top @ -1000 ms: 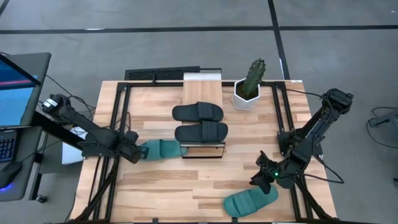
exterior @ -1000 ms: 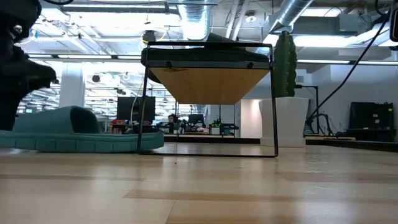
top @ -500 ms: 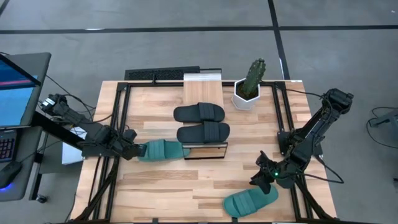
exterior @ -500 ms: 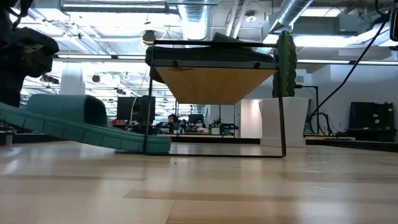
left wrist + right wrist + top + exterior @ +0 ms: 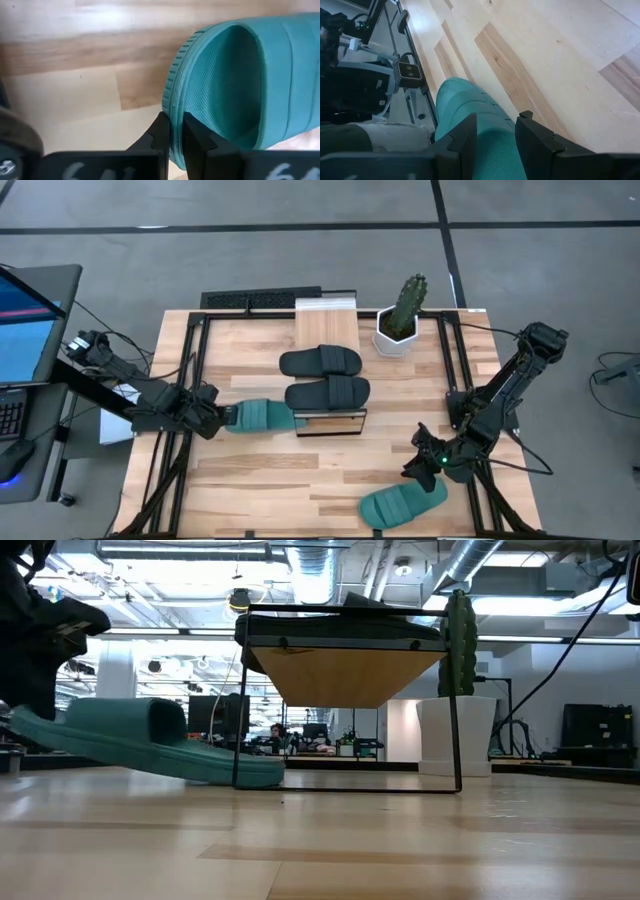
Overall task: Pick and place slides into the shelf
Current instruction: Put the left green slipper on the shelf
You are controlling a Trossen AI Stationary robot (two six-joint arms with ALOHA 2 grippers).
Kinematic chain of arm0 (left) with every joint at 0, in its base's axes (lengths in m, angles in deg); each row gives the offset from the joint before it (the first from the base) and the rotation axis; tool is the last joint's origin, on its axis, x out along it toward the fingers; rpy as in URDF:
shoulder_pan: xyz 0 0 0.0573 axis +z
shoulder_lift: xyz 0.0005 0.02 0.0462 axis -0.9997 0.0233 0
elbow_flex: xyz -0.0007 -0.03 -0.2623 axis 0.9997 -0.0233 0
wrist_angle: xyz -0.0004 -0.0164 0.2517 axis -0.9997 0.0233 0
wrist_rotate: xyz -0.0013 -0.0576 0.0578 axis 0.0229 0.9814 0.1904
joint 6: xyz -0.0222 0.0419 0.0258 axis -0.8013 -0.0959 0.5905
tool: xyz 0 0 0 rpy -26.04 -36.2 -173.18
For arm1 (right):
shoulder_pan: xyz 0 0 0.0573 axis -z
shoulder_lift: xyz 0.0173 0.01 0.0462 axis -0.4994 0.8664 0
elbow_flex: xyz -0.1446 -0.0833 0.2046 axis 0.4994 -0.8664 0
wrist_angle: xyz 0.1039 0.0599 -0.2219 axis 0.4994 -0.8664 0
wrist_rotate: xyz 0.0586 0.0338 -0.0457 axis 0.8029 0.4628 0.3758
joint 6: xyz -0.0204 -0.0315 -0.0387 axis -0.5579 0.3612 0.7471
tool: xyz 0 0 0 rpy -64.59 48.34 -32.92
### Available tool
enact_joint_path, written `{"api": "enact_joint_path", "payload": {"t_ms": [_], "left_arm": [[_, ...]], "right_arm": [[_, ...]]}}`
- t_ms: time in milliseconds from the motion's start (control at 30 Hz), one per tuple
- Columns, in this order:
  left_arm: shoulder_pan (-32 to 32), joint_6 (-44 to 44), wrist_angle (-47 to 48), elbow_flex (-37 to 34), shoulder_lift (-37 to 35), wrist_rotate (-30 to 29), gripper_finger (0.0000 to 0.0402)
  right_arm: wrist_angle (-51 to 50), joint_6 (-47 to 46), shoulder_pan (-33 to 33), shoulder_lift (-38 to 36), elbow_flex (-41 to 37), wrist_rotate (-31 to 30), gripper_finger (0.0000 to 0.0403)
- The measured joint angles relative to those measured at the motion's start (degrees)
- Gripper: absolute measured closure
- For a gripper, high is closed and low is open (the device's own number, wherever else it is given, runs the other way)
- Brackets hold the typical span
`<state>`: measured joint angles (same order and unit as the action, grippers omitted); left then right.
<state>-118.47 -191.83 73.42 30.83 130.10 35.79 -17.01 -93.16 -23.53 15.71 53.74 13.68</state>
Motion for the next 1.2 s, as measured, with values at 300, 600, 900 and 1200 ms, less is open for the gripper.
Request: {"api": "enact_joint_path", "payload": {"t_ms": [300,600,900,1200], "left_arm": [[0.0,-9.3,1.4,0.1,1.0,-9.3,0.0391],[2.1,-13.4,2.2,0.1,8.7,-13.5,0.0391],[9.5,-14.0,2.5,0.1,9.8,-16.8,0.0393],[16.5,-14.0,2.3,0.1,7.2,-20.0,0.0393]], "right_arm": [[0.0,0.2,0.0,0.0,0.0,-0.1,0.0282],[0.0,0.7,0.0,0.0,0.0,-0.2,0.0282],[0.2,0.6,0.0,0.0,0.0,0.0,0.0282],[0.1,2.1,0.0,0.0,0.0,0.2,0.0282]]}}
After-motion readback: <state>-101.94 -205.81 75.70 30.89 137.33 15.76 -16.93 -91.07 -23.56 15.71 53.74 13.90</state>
